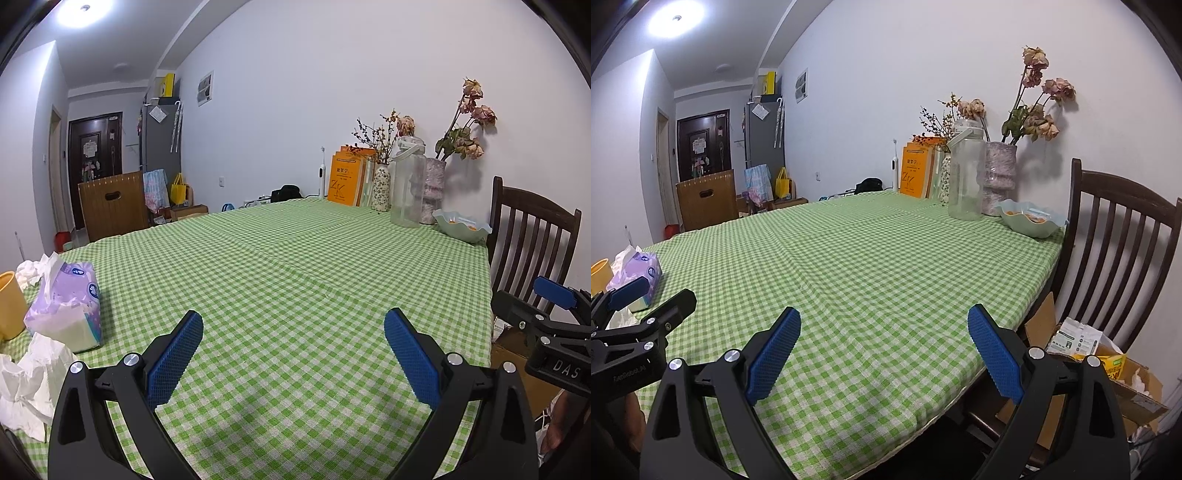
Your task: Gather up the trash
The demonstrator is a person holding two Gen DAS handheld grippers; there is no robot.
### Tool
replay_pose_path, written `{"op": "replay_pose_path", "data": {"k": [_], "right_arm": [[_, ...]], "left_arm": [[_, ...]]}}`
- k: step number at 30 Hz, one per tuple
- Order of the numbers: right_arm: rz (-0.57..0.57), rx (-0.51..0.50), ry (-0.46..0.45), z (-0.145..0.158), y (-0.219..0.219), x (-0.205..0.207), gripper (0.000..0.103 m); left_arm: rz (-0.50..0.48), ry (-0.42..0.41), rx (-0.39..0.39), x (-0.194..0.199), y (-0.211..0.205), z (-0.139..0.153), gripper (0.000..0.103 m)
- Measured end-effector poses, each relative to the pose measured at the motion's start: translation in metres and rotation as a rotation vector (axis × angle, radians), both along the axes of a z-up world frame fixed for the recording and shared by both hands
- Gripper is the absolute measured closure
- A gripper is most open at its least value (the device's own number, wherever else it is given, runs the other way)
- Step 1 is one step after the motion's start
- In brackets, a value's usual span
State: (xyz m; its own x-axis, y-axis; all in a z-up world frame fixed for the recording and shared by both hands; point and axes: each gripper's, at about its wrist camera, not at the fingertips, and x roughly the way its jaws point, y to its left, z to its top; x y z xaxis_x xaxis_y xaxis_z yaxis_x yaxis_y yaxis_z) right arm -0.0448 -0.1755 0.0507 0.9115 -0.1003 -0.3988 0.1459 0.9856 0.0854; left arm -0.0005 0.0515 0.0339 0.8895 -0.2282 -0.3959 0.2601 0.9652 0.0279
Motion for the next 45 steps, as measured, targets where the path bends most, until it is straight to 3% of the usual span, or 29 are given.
{"op": "replay_pose_path", "data": {"k": [35,45], "right_arm": [[-0.005,0.015,0.013,-0.0017,-0.0014,-0.0003,0.015],[-0.005,0.009,0.007,-0.0007,-0.0026,0.0002,0.015]], "left_arm": [[0.046,0.019,0.005,0.0008,-0.0012,-0.0020,0.008],[0.018,0.000,0.015,-0.0042,-0.0078,-0.0018,0.008]]}}
